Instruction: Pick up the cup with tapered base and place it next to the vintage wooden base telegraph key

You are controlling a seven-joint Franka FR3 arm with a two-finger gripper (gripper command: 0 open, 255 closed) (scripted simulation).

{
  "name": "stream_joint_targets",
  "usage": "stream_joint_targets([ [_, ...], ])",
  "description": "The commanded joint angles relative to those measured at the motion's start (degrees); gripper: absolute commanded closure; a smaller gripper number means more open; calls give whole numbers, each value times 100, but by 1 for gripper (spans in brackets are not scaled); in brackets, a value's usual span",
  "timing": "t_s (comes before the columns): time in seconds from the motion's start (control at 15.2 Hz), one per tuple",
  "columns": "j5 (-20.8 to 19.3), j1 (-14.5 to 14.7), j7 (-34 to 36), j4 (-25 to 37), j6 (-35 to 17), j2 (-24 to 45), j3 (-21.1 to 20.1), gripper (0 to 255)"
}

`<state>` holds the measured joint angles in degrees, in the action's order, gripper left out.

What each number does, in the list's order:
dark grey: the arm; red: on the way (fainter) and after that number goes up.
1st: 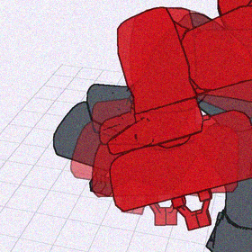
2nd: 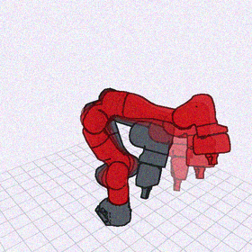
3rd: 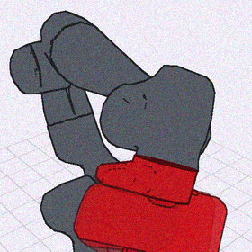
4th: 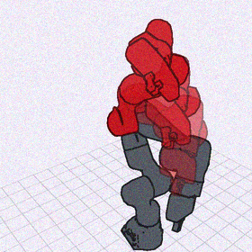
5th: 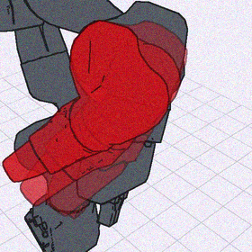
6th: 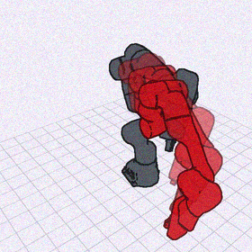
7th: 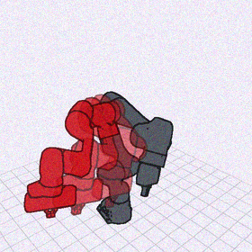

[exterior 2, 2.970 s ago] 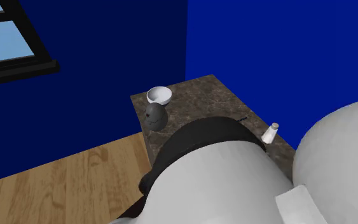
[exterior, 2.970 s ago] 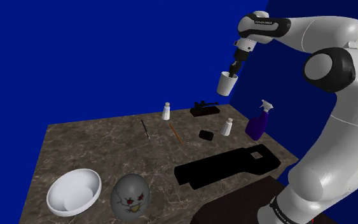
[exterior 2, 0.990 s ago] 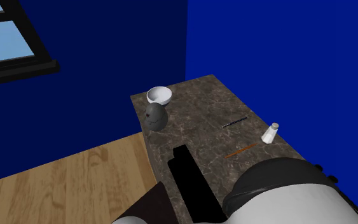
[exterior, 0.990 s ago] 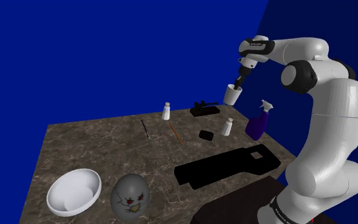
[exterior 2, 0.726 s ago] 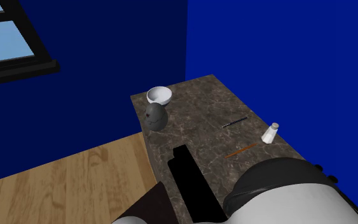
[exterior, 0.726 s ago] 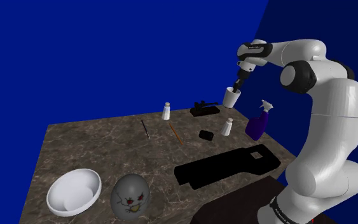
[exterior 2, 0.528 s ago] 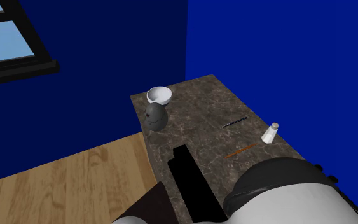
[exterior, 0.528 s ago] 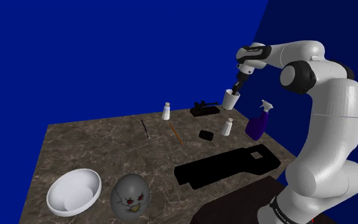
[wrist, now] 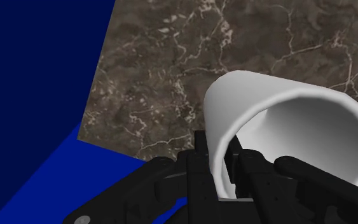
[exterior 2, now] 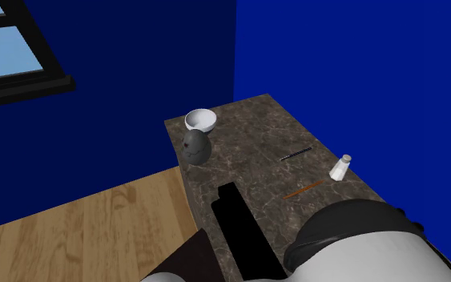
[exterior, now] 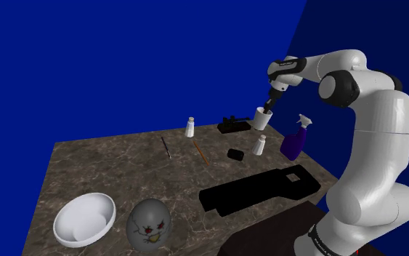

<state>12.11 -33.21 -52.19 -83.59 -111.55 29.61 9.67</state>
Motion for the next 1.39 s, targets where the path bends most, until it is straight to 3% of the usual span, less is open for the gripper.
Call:
stream_joint_targets([
  [0.0,12,12,-2,-10,-19,65,-19,255],
  [0.4,14,15,-3,-9,-19,66,-15,255],
  [0.46,11,21,-1,-42,-28,42,-14,0],
  [0.79,14,16,-3,-9,-19,65,-15,0],
  [1.06,-37,-41,45,514,634,-66,20,0],
  [1.32,-37,-41,45,514,634,-66,20,0],
])
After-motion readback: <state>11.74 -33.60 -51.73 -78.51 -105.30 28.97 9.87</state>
